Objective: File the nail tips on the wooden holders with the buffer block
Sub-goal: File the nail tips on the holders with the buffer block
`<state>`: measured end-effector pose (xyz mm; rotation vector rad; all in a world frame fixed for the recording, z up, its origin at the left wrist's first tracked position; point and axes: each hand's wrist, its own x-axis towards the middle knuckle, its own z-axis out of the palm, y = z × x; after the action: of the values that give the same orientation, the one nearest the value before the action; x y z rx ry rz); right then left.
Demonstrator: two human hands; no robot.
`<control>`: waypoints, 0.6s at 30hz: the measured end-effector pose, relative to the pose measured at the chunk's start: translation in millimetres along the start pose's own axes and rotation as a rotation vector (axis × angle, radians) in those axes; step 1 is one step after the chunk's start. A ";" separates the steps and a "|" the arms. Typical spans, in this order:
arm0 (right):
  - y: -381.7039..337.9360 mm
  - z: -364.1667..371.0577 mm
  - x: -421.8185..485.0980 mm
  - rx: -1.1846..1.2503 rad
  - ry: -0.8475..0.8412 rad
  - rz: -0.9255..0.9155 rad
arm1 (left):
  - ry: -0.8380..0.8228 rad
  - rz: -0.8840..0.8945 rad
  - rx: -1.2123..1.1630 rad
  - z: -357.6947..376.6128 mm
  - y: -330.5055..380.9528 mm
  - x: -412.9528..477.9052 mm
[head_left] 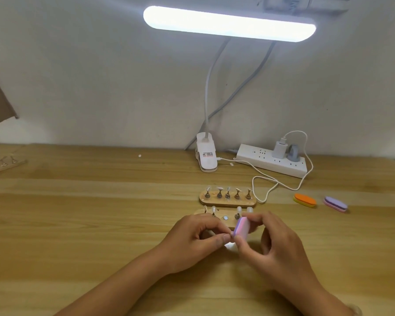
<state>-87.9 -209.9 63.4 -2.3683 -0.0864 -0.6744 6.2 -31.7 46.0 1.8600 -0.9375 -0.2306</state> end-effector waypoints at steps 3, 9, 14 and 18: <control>-4.1 2.1 -3.1 -0.066 -0.053 -0.078 | -0.006 -0.017 -0.007 0.1 0.2 -0.9; 2.6 0.1 -0.8 -0.051 0.001 0.006 | -0.012 -0.035 -0.008 0.0 1.7 -1.9; 2.2 -0.7 -0.9 0.015 0.012 0.042 | -0.014 -0.037 -0.003 0.5 0.9 -2.4; -1.6 1.9 -3.9 -0.034 -0.070 -0.033 | -0.010 -0.023 -0.015 0.1 2.5 -1.5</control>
<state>-90.8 -207.1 61.2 -2.4281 -0.1465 -0.6131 3.8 -31.3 47.7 1.8581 -0.9195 -0.2606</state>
